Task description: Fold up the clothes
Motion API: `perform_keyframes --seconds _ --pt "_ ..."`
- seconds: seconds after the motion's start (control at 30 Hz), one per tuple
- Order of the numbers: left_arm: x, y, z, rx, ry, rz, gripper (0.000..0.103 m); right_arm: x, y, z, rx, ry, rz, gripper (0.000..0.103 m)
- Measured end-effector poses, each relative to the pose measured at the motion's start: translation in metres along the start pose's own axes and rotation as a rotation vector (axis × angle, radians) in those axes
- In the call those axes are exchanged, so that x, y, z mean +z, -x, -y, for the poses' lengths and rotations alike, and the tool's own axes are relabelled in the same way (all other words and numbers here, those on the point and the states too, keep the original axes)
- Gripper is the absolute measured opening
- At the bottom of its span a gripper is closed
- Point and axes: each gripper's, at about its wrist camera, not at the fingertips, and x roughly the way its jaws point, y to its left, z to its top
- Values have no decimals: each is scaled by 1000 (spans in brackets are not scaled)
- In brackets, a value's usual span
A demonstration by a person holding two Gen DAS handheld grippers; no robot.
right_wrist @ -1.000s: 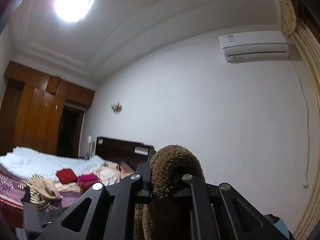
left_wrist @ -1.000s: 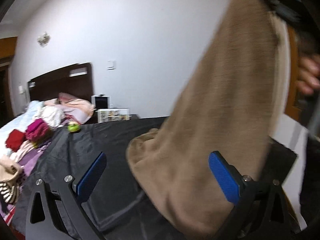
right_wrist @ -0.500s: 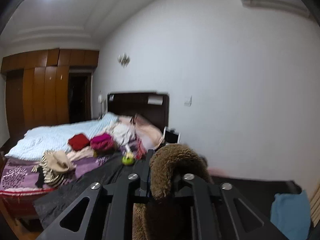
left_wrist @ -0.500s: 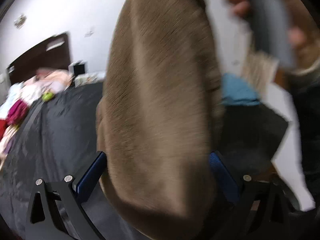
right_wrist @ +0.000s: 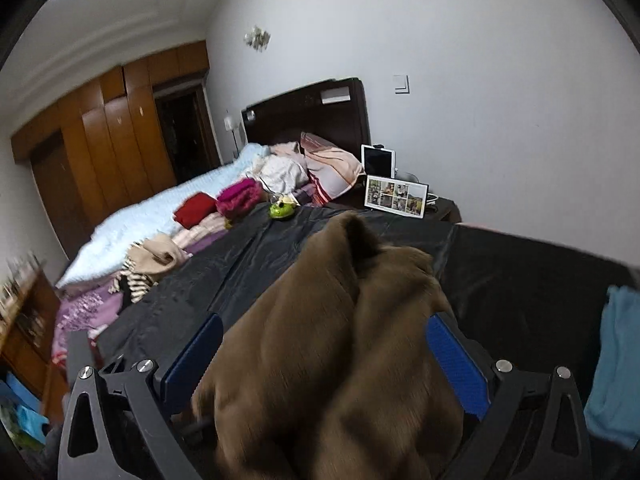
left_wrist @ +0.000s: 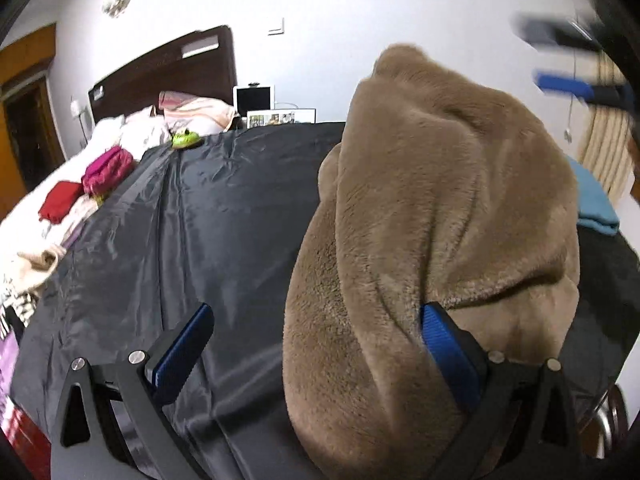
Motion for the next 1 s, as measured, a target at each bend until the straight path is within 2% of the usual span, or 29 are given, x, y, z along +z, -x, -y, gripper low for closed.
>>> perform_keyframes --seconds 0.1,0.2,0.33,0.47,0.57,0.67,0.8,0.87,1.0 --pt "7 -5 -7 -47 18 -5 103 -22 21 -2 22 26 63 103" --pt "14 10 -7 -67 31 16 103 -42 30 -19 67 108 89 103" --pt "26 34 -11 -116 57 65 103 -72 18 -40 158 197 48 103" --pt "43 51 -11 -187 73 99 103 -95 -2 -44 266 174 -7 103" --pt "55 50 -5 -246 67 89 103 -105 -14 -45 329 133 -24 103" --pt "61 45 11 -303 39 55 103 -111 -12 -57 418 125 5 103" --pt "64 43 34 -387 1 9 103 -122 -4 -89 491 214 40 103" --pt "63 42 41 -403 -14 -5 103 -129 -5 -104 510 254 36 103" --pt "63 36 46 -337 -61 -36 103 -140 -15 -111 523 225 32 103"
